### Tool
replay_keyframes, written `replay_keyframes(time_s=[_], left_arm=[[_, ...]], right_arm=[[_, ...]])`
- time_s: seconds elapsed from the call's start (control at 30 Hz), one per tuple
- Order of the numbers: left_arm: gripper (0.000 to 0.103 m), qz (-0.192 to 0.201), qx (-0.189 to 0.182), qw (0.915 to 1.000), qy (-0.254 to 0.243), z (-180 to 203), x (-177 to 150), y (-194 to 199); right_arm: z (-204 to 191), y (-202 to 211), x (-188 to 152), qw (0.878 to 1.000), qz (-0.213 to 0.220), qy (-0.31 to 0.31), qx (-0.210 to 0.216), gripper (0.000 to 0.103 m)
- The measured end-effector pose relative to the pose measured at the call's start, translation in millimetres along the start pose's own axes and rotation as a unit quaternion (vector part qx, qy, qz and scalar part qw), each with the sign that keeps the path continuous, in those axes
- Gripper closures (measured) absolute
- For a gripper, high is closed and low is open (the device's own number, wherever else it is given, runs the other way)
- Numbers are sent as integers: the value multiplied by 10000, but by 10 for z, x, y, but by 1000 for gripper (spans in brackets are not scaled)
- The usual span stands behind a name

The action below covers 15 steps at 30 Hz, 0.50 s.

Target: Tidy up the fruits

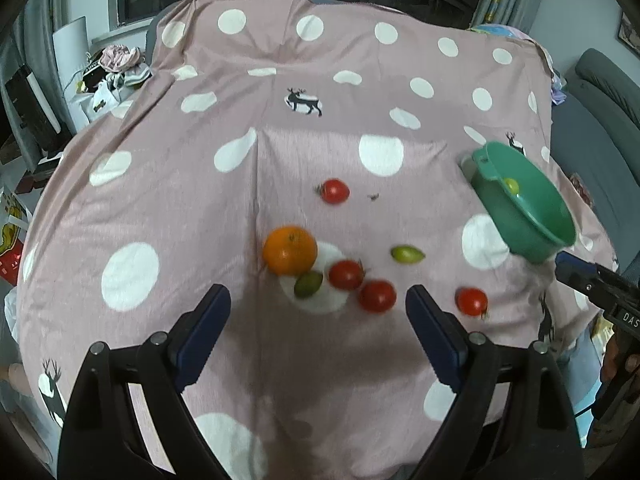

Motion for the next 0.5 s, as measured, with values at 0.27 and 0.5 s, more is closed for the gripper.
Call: replay_keyframes(time_s=[0.27,0.5], left_arm=[[14,-154,-480,9984,-252,161,-175,-73],[15,-314,-801,9960,-247,263,-243,-238]], right_arm=[[-245,-124,-119,9989,-306,354,-58,63],[-350,-270,-244,9970,-592,499,-73,63]])
Point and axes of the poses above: each gripper's, at about its wrist camera, not at the fingertips, and y roughly against the way its jaws point, z to its right, x to its top, the point moved 7 cm from there along -y, roughly the way its jaws point, and after that the axes turned 14 degrees about -x, right-handed, at the moved point
